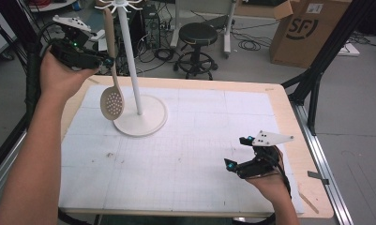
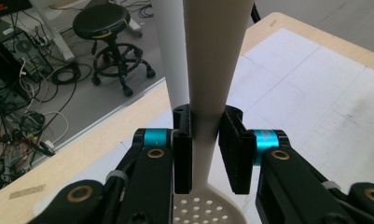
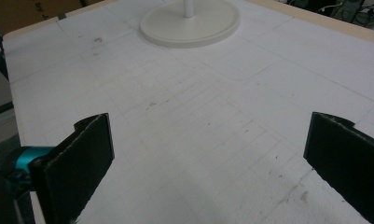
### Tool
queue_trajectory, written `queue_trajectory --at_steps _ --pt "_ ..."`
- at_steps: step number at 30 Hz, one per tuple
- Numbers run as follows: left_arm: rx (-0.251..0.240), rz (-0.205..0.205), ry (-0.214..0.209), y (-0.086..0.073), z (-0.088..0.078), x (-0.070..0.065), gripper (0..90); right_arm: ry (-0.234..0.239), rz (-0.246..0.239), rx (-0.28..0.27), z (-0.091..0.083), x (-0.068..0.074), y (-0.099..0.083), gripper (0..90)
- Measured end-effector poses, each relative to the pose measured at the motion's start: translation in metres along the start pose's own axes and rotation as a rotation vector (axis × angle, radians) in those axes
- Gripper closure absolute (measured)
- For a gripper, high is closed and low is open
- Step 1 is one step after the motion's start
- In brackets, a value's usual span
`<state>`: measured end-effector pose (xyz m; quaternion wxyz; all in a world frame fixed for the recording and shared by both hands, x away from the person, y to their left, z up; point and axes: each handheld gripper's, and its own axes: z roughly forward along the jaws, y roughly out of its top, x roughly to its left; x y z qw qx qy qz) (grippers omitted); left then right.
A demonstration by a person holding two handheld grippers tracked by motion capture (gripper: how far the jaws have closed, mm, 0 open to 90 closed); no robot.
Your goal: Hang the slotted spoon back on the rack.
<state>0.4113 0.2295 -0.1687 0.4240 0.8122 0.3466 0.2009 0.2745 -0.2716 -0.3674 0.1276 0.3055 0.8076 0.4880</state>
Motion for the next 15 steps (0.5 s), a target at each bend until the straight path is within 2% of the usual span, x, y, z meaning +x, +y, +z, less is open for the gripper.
queue_trajectory --at_steps 9,15 --pt "-0.001 -0.033 0.025 -0.0025 -0.0044 0.0079 75.7 -0.002 0.002 -0.003 -0.0012 -0.0006 -0.0002 0.2" --pt "-0.013 -0.027 0.010 -0.0004 -0.0056 0.0054 75.6 -0.002 0.004 -0.004 -0.0012 -0.0009 0.0000 0.2"
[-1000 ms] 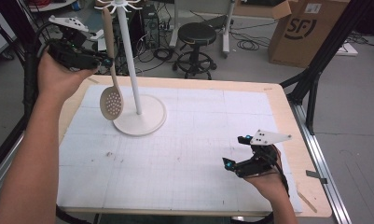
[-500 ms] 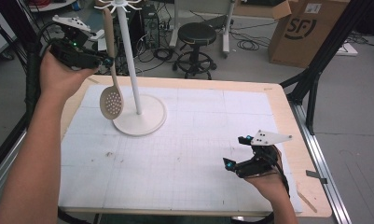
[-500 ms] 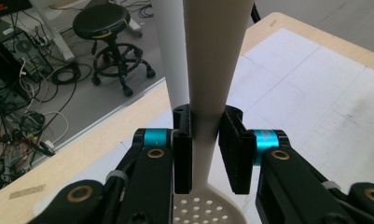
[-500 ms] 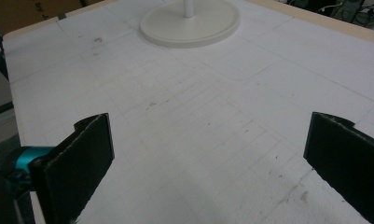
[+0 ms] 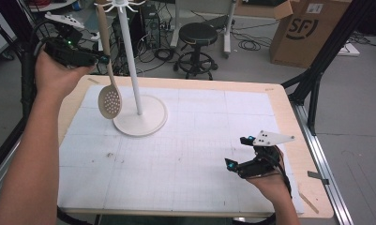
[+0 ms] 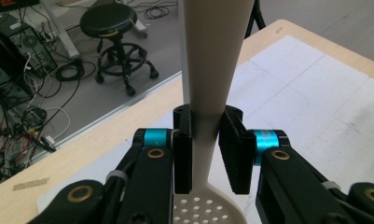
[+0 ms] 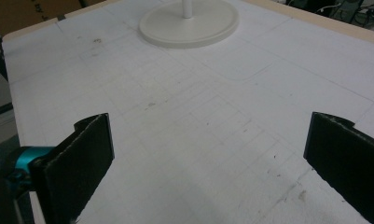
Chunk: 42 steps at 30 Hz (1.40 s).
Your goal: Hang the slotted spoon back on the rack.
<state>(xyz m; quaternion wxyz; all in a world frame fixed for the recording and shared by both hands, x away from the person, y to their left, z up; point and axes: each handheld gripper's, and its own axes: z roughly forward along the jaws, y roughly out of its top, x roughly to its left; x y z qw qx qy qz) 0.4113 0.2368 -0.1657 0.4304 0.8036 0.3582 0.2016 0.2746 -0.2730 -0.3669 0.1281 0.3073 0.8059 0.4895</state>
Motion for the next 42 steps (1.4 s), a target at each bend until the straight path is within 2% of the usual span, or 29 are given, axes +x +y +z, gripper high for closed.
queue_trajectory --at_steps 7,31,34,37,40,42 --pt "0.016 0.015 0.002 0.005 0.005 -0.004 75.7 -0.001 -0.003 -0.001 -0.001 0.001 0.000 0.2" --pt "0.039 -0.004 0.007 0.002 0.015 0.001 75.6 -0.004 0.000 -0.006 -0.003 -0.001 -0.001 0.2" --pt "0.021 -0.013 -0.013 -0.001 0.016 0.004 75.3 -0.004 -0.001 -0.002 -0.003 -0.001 -0.001 0.2" --pt "-0.007 -0.034 -0.055 -0.005 0.016 0.006 74.4 -0.004 -0.002 -0.002 -0.002 -0.001 -0.001 0.2" --pt "-0.015 -0.036 -0.060 -0.009 0.016 0.006 65.8 -0.002 -0.004 0.000 -0.001 0.000 -0.001 0.2" --pt "-0.018 -0.039 -0.071 -0.012 0.016 0.006 64.5 -0.003 -0.004 0.001 -0.001 0.000 0.000 0.2"
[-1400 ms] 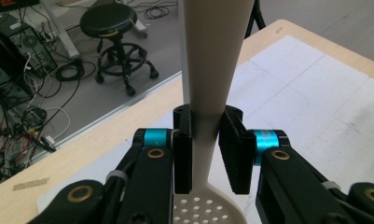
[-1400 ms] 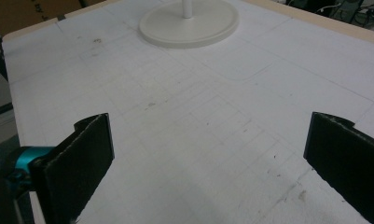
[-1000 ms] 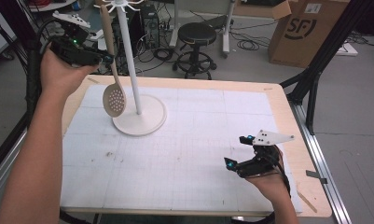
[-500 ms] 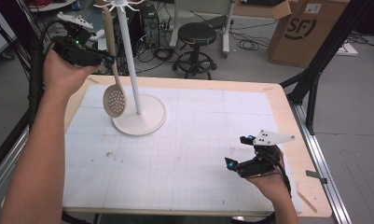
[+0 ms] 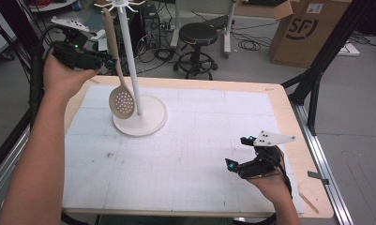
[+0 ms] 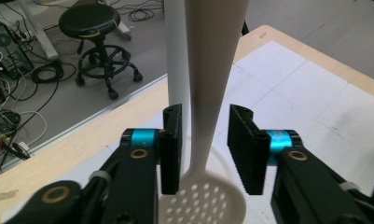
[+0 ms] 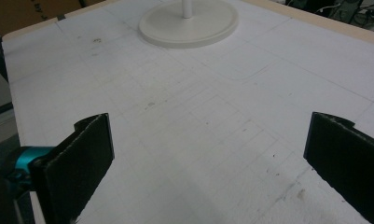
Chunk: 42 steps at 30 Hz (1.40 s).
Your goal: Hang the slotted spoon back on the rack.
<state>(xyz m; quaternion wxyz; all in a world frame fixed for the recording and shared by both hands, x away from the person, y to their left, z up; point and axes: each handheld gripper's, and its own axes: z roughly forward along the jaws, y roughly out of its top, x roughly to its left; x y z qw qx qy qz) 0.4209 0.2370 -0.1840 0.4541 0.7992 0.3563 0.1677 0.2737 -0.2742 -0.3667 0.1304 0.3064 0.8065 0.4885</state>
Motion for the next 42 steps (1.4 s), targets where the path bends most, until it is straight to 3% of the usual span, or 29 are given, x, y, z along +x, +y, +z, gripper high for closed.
queue_trajectory --at_steps 8,17,27,34,42 --pt "-0.018 0.001 -0.021 -0.014 -0.002 0.000 55.9 -0.001 -0.004 -0.002 0.000 0.001 0.001 0.2" --pt "-0.054 0.025 -0.096 -0.032 -0.011 -0.005 45.5 0.003 -0.008 -0.004 -0.001 0.003 0.002 0.2" --pt "-0.076 0.047 -0.137 -0.054 -0.021 -0.015 39.8 0.002 -0.016 -0.003 -0.001 0.005 0.003 0.2" --pt "-0.096 0.064 -0.209 -0.078 -0.016 -0.023 33.2 -0.001 -0.014 -0.002 -0.002 0.006 0.003 0.2" --pt "-0.111 0.058 -0.226 -0.095 -0.020 -0.027 27.2 -0.004 -0.015 -0.002 -0.001 0.006 0.004 0.2"
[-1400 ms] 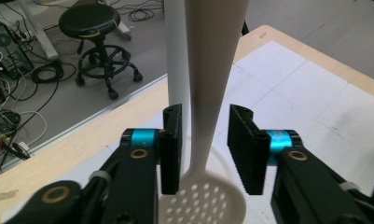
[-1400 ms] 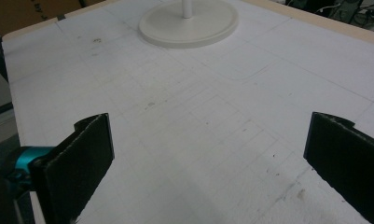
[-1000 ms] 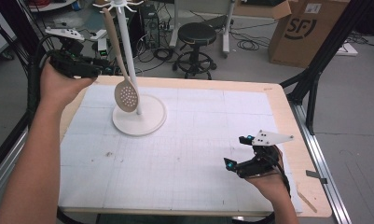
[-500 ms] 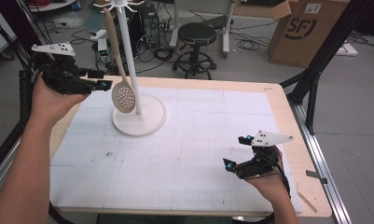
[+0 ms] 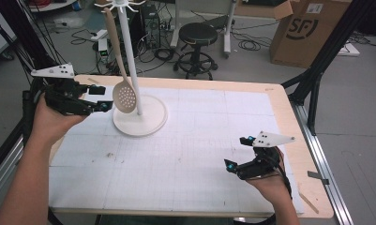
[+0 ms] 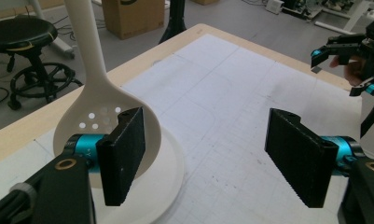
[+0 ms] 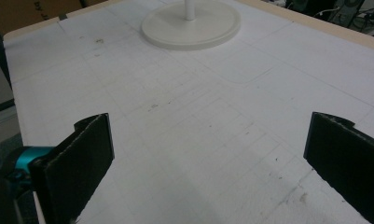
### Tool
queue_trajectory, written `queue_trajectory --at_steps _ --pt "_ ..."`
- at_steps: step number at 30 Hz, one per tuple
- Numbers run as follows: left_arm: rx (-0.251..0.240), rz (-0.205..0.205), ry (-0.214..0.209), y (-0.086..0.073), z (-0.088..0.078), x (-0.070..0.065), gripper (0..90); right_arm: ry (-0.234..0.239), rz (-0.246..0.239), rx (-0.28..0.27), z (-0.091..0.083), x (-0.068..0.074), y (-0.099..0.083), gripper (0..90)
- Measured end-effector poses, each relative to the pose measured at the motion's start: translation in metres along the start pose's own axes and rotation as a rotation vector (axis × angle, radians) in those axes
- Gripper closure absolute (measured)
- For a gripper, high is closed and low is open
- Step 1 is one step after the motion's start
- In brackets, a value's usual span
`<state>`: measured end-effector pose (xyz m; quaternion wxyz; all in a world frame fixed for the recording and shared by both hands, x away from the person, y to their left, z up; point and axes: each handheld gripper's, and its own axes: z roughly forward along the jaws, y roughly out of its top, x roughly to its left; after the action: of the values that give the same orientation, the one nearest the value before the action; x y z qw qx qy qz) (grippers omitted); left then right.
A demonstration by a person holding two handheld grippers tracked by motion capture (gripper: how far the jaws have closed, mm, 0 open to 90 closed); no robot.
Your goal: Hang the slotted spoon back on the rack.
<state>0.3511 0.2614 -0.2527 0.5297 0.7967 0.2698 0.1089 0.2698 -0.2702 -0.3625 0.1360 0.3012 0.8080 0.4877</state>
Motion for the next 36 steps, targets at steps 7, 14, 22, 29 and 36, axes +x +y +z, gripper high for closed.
queue_trajectory --at_steps 7,14,22,29,36 --pt "-0.033 -0.024 -0.039 -0.030 -0.001 -0.010 17.0 -0.001 0.002 0.001 -0.001 0.001 0.000 0.2" --pt "-0.054 -0.024 -0.042 -0.056 -0.002 -0.016 15.1 -0.001 0.000 0.000 0.000 0.001 0.000 0.2" --pt "-0.048 0.017 -0.040 -0.067 0.002 -0.023 16.3 0.001 0.001 0.014 0.005 0.001 -0.002 0.2" --pt "-0.040 0.013 -0.052 -0.078 0.006 -0.023 10.3 0.013 0.010 0.040 0.015 0.000 -0.007 0.2" --pt "-0.018 -0.016 -0.084 -0.091 0.012 -0.020 5.9 0.014 0.014 0.031 0.015 -0.001 -0.005 0.2"
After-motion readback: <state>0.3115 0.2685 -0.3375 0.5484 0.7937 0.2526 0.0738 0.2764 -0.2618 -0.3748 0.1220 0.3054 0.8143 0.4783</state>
